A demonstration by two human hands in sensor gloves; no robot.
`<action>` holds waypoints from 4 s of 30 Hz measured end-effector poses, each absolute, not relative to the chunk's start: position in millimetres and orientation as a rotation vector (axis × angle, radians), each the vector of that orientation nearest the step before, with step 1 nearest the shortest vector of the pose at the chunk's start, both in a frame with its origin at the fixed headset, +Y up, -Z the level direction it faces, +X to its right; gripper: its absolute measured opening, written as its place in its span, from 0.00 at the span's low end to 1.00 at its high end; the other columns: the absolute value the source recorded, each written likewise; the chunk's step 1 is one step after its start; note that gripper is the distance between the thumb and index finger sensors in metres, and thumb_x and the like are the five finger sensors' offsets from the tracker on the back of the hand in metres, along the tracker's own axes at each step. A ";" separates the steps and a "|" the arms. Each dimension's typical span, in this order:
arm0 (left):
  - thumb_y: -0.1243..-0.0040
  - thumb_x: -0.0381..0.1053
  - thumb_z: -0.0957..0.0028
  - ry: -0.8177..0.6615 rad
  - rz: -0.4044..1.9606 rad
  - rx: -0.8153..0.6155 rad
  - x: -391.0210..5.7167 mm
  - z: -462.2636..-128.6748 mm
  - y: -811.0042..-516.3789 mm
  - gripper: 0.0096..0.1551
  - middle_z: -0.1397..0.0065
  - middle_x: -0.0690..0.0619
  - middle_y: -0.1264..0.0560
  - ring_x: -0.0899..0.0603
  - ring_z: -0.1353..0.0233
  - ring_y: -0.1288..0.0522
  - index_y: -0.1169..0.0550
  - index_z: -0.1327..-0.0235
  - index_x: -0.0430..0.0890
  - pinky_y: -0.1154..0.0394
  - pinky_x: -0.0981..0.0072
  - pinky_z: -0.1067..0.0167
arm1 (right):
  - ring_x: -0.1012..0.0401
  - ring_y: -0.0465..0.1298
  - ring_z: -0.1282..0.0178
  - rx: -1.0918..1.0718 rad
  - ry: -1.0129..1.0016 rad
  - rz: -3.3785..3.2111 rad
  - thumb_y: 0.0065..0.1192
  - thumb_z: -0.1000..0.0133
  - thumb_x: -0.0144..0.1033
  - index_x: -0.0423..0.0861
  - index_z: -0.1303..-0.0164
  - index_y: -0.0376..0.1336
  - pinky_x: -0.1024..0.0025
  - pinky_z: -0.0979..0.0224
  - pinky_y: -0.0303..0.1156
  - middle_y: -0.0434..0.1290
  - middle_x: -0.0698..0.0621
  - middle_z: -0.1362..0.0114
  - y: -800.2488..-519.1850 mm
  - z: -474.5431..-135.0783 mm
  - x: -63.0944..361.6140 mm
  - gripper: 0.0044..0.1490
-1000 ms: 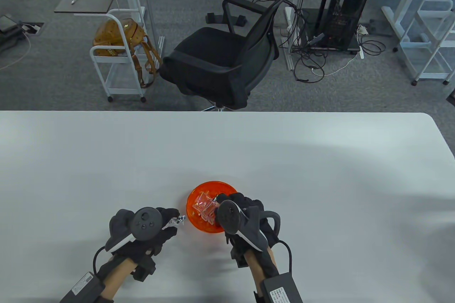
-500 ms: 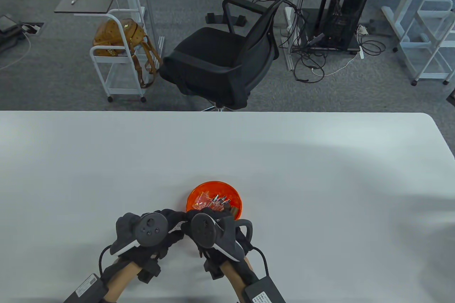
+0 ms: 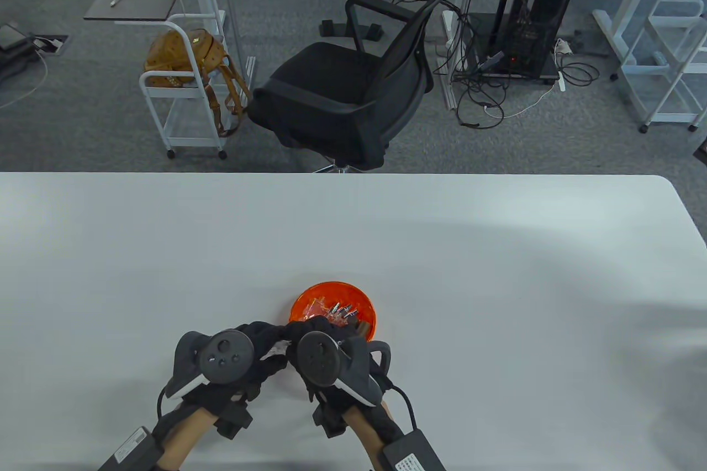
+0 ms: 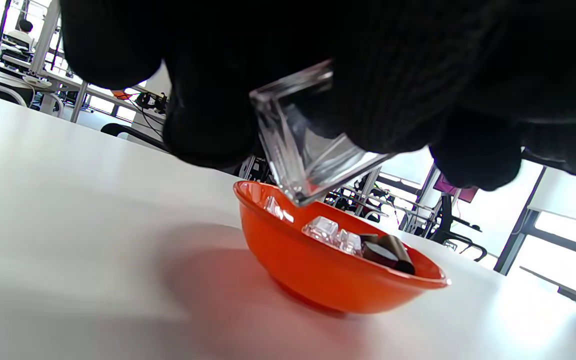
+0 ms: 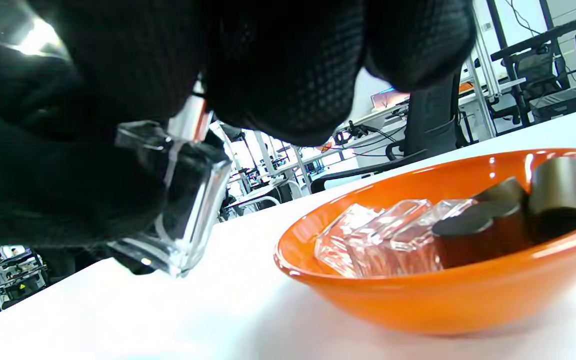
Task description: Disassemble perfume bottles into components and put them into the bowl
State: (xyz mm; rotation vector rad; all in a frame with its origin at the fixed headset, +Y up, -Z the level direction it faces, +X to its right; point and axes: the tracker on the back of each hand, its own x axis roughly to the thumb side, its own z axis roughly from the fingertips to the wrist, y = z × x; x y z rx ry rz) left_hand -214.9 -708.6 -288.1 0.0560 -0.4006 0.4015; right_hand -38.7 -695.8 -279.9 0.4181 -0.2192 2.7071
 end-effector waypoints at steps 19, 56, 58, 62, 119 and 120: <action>0.26 0.55 0.58 -0.403 0.400 0.060 -220.0 -285.9 -709.4 0.30 0.38 0.46 0.14 0.42 0.45 0.12 0.14 0.40 0.49 0.23 0.41 0.41 | 0.68 0.84 0.56 0.423 -0.212 2.689 0.70 0.57 0.45 0.57 0.42 0.67 0.52 0.37 0.78 0.77 0.56 0.38 -698.4 -278.6 -44.6 0.30; 0.26 0.56 0.58 -0.424 0.382 0.046 -220.8 -285.1 -711.1 0.30 0.38 0.46 0.14 0.41 0.45 0.12 0.14 0.40 0.50 0.24 0.41 0.40 | 0.68 0.85 0.58 0.457 -0.217 2.701 0.69 0.57 0.47 0.59 0.44 0.69 0.53 0.38 0.78 0.80 0.58 0.42 -704.1 -278.3 -44.0 0.28; 0.26 0.56 0.58 -0.418 0.387 0.050 -221.7 -285.9 -711.2 0.30 0.38 0.46 0.14 0.41 0.45 0.12 0.14 0.40 0.49 0.24 0.41 0.40 | 0.68 0.84 0.56 0.454 -0.204 2.697 0.70 0.56 0.45 0.58 0.42 0.67 0.53 0.37 0.78 0.77 0.56 0.38 -704.2 -278.1 -44.4 0.30; 0.26 0.56 0.58 -0.423 0.383 0.032 -222.6 -285.3 -712.4 0.30 0.37 0.46 0.14 0.41 0.45 0.12 0.14 0.41 0.50 0.24 0.41 0.40 | 0.68 0.86 0.63 0.447 -0.264 2.722 0.65 0.56 0.52 0.60 0.48 0.72 0.54 0.40 0.80 0.83 0.58 0.49 -704.0 -278.0 -45.1 0.26; 0.27 0.56 0.57 -0.421 0.394 0.062 -219.5 -282.3 -705.7 0.30 0.38 0.45 0.14 0.41 0.45 0.12 0.14 0.41 0.49 0.24 0.40 0.41 | 0.69 0.84 0.60 0.446 -0.254 2.686 0.71 0.58 0.45 0.58 0.44 0.69 0.53 0.38 0.79 0.79 0.57 0.41 -700.4 -276.8 -42.0 0.29; 0.27 0.56 0.58 -0.417 0.399 0.073 -220.7 -282.2 -704.5 0.30 0.38 0.45 0.14 0.41 0.45 0.12 0.14 0.41 0.49 0.23 0.41 0.41 | 0.69 0.84 0.59 0.447 -0.258 2.684 0.71 0.57 0.44 0.58 0.43 0.68 0.53 0.38 0.78 0.77 0.56 0.38 -699.2 -276.3 -41.9 0.30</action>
